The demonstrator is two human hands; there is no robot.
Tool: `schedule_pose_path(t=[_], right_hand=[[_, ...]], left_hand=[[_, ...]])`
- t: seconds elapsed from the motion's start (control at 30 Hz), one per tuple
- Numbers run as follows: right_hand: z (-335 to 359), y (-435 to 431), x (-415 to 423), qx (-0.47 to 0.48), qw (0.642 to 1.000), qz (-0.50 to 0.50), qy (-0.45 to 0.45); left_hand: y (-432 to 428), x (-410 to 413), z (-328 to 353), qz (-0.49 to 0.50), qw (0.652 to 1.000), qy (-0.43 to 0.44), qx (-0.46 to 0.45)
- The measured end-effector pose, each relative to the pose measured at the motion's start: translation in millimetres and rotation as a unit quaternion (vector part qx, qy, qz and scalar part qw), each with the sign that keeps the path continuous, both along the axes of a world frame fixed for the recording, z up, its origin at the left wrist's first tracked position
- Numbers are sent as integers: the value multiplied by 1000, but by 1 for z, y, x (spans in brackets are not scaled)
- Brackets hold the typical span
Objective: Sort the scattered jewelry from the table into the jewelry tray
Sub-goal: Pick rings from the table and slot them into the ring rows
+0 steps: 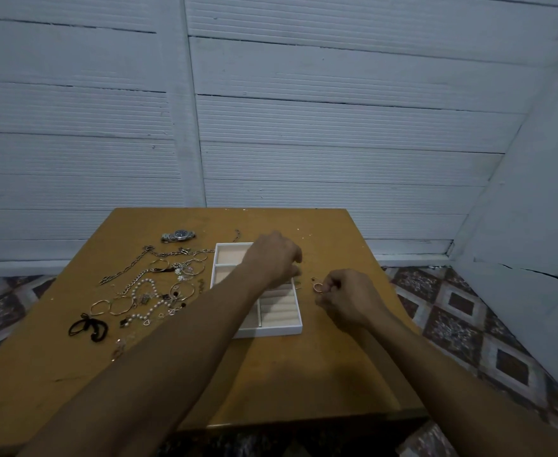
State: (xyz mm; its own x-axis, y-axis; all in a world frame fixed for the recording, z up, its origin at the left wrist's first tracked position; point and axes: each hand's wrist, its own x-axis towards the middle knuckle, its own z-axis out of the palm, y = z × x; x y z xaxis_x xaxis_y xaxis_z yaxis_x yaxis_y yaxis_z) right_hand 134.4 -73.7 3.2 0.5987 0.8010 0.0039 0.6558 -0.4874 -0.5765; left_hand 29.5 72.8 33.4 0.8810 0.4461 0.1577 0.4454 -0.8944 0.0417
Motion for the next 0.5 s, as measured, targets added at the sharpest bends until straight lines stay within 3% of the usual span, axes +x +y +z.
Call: schedule_pose_path(t=[0.2, 0.5], right_hand=[[5, -31, 19, 19, 1000, 0, 13], [-3, -45, 24, 27, 999, -17, 15]], left_hand=[[-15, 27, -11, 18, 985, 150, 90], [-21, 39, -17, 52, 977, 186, 90]])
